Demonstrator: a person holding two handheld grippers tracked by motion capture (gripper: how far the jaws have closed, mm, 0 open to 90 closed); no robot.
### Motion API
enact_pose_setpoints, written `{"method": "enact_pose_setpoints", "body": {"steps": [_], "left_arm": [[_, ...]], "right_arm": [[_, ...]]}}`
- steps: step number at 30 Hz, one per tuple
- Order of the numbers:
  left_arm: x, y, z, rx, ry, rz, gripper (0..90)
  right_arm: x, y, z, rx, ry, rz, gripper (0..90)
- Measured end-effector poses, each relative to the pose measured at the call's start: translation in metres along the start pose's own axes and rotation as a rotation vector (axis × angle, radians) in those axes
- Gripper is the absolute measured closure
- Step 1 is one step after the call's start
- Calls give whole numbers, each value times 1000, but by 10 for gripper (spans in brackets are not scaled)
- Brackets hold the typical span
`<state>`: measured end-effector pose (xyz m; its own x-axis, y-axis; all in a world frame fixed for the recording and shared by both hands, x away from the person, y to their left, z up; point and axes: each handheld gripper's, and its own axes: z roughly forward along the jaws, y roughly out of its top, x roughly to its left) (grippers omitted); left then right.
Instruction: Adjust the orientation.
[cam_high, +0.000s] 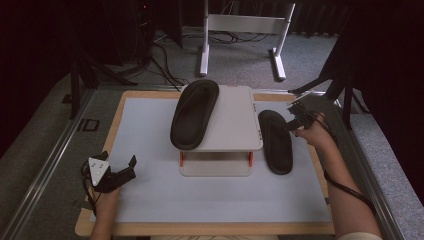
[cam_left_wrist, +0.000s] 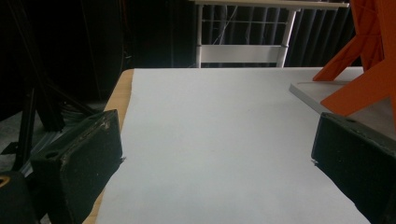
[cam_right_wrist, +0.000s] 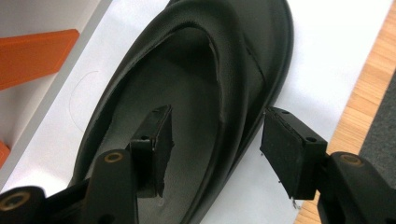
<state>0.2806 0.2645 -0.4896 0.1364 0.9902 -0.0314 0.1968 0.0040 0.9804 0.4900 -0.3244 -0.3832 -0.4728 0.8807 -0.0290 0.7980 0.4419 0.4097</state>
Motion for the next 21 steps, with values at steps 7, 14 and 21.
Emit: {"method": "enact_pose_setpoints", "body": {"steps": [7,14,21], "left_arm": [[0,0,0,1,-2,-3,20],[0,0,0,2,-2,-5,20],[0,0,0,2,-1,-5,20]], "right_arm": [[-1,9,11,86,6,-12,521],[-1,11,16,128,-1,-13,593],[-2,8,20,155,-26,-2,650]]}}
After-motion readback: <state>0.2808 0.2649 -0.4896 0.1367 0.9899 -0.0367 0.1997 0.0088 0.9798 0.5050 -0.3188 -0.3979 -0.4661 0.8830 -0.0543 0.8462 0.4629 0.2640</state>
